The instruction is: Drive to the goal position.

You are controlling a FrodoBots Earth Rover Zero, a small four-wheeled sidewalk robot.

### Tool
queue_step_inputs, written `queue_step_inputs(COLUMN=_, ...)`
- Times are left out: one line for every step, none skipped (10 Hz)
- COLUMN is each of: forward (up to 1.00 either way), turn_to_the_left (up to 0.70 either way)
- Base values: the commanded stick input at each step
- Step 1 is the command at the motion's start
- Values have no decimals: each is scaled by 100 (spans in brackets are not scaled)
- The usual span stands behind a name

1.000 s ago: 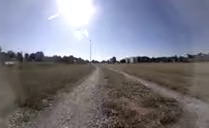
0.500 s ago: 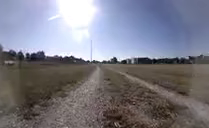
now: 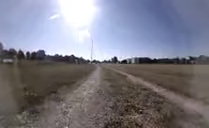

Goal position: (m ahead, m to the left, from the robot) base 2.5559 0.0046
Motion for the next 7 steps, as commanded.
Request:
queue_step_inputs(forward=50, turn_to_the_left=0)
queue_step_inputs(forward=50, turn_to_the_left=0)
queue_step_inputs(forward=50, turn_to_the_left=0)
queue_step_inputs(forward=50, turn_to_the_left=0)
queue_step_inputs(forward=50, turn_to_the_left=0)
queue_step_inputs(forward=50, turn_to_the_left=0)
queue_step_inputs(forward=50, turn_to_the_left=0)
